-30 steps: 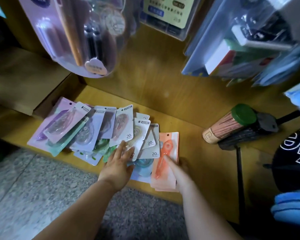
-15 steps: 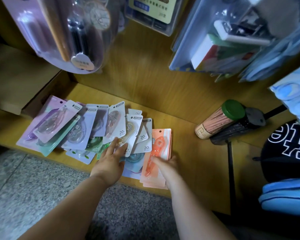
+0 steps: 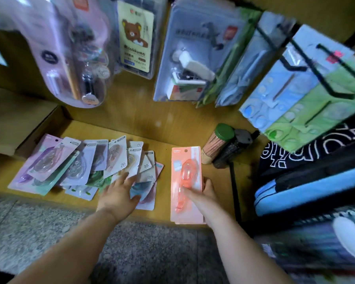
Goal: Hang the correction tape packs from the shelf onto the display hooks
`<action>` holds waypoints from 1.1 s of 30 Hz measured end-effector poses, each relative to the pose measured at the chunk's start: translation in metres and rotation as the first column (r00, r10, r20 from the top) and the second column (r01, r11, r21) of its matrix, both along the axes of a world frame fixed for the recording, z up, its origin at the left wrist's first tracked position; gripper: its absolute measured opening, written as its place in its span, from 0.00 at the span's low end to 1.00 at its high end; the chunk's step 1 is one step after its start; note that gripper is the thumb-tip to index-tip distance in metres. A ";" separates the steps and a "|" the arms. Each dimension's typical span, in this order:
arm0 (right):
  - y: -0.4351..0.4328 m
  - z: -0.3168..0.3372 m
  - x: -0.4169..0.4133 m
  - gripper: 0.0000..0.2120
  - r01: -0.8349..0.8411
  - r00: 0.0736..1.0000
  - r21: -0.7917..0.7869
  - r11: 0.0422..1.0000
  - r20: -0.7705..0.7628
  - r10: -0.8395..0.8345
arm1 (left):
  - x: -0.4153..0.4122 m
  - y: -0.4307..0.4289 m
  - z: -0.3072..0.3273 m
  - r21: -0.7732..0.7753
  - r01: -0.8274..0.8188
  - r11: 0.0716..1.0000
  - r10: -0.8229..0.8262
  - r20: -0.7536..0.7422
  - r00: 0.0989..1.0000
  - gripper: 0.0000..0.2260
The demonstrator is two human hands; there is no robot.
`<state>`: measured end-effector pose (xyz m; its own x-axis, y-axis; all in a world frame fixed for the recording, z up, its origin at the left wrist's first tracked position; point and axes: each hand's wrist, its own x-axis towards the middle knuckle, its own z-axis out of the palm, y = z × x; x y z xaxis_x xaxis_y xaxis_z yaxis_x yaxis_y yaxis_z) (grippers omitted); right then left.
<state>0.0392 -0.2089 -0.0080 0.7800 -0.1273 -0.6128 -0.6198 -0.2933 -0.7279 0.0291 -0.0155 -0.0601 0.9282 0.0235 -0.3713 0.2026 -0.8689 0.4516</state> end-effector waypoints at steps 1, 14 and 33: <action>0.000 0.011 -0.008 0.34 -0.028 0.999 0.011 1.000 0.034 0.027 | -0.006 -0.006 0.012 -0.038 0.033 0.999 -0.033 0.009 0.999 0.26; 0.002 0.135 -0.104 0.22 -0.244 0.889 0.427 0.871 0.458 0.024 | -0.112 -0.047 0.150 -0.957 -0.049 0.284 -0.034 -0.061 0.998 0.33; -0.042 0.366 -0.114 0.11 -0.274 0.492 0.349 0.896 0.852 -0.181 | -0.094 -0.095 0.385 -0.864 0.410 0.291 0.043 0.440 0.897 0.44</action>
